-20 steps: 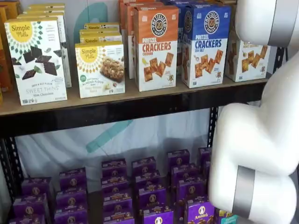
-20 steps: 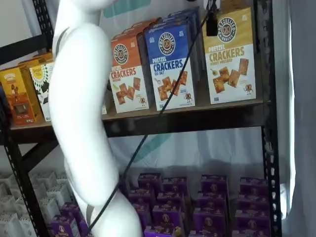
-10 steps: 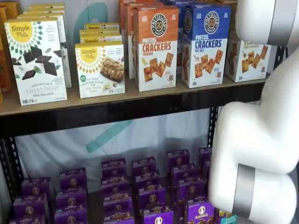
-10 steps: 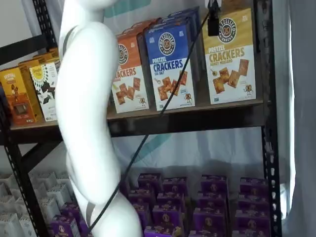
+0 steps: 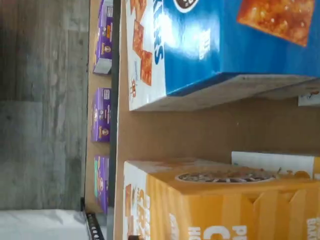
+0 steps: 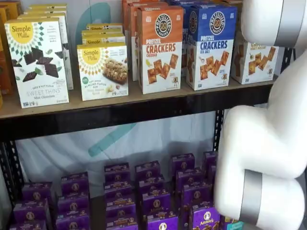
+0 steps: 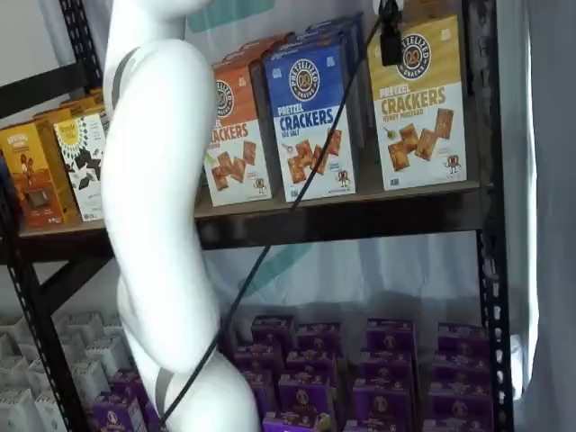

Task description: Retrieve the yellow and white box located on the top shelf, the sixth one from the left

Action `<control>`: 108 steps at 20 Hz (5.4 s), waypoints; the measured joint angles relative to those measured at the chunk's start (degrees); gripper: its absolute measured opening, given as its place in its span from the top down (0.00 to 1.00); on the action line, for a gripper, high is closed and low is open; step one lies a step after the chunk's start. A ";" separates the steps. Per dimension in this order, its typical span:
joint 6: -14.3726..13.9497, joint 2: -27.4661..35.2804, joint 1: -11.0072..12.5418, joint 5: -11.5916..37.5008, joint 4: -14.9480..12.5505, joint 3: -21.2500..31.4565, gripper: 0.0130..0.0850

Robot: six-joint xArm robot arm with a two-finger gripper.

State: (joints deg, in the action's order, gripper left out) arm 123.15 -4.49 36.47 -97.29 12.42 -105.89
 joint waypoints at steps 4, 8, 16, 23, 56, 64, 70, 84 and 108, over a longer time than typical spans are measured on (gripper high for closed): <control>-0.42 0.46 -1.05 -0.87 -2.22 -0.92 0.00; -0.67 0.30 -1.90 -0.46 -3.80 -0.72 0.00; -1.14 -0.48 -3.52 0.75 -6.95 0.33 0.00; -1.66 0.40 -4.33 -1.44 -8.62 -1.31 0.00; -1.81 1.84 -4.56 -1.60 -8.79 -3.38 0.33; -0.23 0.91 -2.29 -4.79 -7.71 -4.18 0.33; 0.80 -2.55 -0.35 -7.99 -6.00 -2.53 0.33; 0.88 -17.57 -0.82 -13.33 -8.26 9.99 0.33; -12.88 -28.83 -13.82 -23.57 -7.92 16.31 0.33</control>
State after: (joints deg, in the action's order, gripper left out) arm 110.27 -33.32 22.64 -120.86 4.50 -89.58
